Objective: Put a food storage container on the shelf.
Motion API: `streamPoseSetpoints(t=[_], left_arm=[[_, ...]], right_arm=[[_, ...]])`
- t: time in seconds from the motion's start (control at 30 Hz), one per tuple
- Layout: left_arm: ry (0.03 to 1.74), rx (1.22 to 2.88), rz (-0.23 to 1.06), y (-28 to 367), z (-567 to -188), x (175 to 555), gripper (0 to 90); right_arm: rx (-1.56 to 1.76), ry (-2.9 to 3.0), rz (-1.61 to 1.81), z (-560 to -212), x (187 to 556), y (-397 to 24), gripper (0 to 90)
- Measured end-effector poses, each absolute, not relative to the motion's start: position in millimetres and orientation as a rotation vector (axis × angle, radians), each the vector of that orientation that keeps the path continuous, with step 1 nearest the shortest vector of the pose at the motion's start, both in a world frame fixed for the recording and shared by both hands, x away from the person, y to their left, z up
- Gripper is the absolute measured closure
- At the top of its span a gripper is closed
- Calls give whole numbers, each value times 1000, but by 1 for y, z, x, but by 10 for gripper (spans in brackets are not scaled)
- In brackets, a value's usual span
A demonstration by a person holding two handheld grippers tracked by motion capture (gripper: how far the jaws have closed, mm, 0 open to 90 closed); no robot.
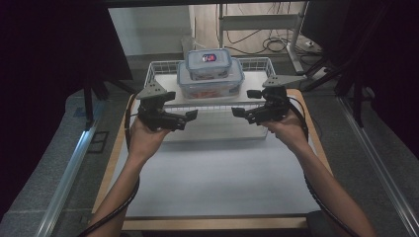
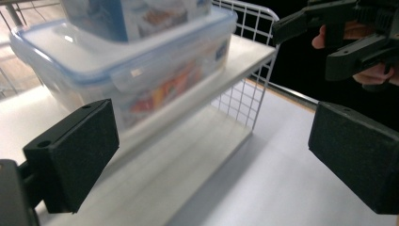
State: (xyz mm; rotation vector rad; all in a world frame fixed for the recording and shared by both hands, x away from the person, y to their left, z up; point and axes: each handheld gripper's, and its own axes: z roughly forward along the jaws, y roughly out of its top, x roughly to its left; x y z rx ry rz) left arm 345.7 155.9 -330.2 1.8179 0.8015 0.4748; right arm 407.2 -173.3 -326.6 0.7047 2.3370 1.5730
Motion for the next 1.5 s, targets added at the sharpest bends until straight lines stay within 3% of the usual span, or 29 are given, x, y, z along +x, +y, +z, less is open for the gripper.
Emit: streamPoseSetpoints(t=[0.47,1.5], left_arm=[[797,1860,470,160,-375,309,20],[910,1900,457,172,-487,244,7]], right_arm=[[669,2372,1524,-354,369,-190,58],[752,2431,1376,-459,312,-223,38]])
